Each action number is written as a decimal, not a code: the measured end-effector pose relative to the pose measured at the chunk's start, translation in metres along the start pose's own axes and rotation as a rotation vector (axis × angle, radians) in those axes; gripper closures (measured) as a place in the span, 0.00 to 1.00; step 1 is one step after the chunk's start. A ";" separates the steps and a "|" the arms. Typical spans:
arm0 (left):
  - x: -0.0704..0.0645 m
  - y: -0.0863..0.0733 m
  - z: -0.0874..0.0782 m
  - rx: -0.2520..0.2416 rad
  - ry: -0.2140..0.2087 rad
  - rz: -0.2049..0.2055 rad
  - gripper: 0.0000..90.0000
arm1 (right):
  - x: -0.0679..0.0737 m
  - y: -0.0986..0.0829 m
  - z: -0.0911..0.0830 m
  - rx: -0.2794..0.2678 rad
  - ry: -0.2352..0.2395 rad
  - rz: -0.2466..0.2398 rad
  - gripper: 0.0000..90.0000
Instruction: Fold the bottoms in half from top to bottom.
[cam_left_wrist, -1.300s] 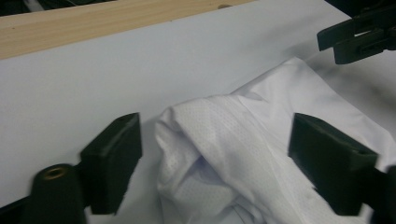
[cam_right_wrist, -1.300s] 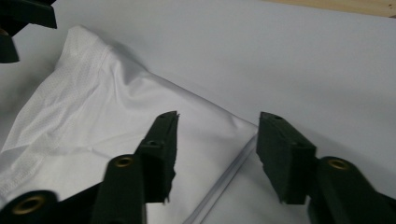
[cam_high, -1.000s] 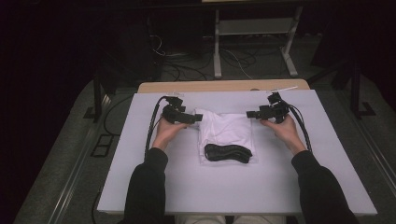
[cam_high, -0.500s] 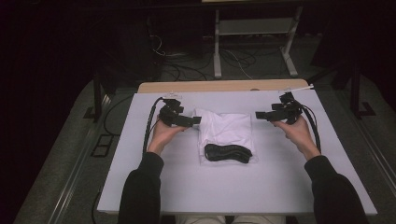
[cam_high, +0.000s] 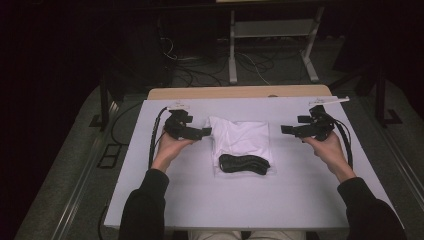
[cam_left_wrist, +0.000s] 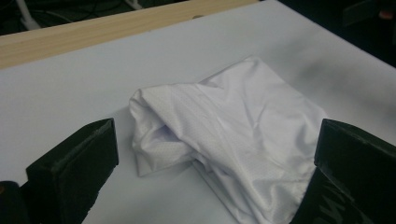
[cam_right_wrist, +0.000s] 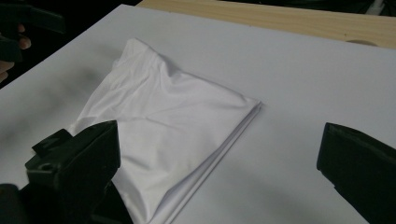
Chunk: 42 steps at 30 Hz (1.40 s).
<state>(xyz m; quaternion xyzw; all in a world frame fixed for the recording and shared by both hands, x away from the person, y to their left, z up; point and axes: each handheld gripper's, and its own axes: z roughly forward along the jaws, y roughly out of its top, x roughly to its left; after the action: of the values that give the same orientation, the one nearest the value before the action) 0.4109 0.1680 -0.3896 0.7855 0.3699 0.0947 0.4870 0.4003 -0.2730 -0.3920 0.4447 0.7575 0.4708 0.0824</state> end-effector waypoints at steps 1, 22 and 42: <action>0.000 -0.002 -0.002 -0.004 0.000 0.002 0.00 | 0.000 -0.003 -0.001 -0.003 0.001 0.004 0.00; -0.017 -0.037 -0.039 -0.053 0.012 0.013 0.00 | 0.027 -0.043 -0.025 -0.003 0.005 -0.031 0.00; -0.045 -0.076 -0.064 -0.093 -0.016 0.037 0.00 | 0.052 -0.081 -0.048 -0.027 0.001 -0.065 0.00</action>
<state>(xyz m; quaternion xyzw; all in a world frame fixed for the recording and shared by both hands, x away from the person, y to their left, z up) 0.3094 0.2009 -0.4108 0.7696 0.3465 0.1145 0.5239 0.2954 -0.2777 -0.4139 0.4186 0.7652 0.4782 0.1033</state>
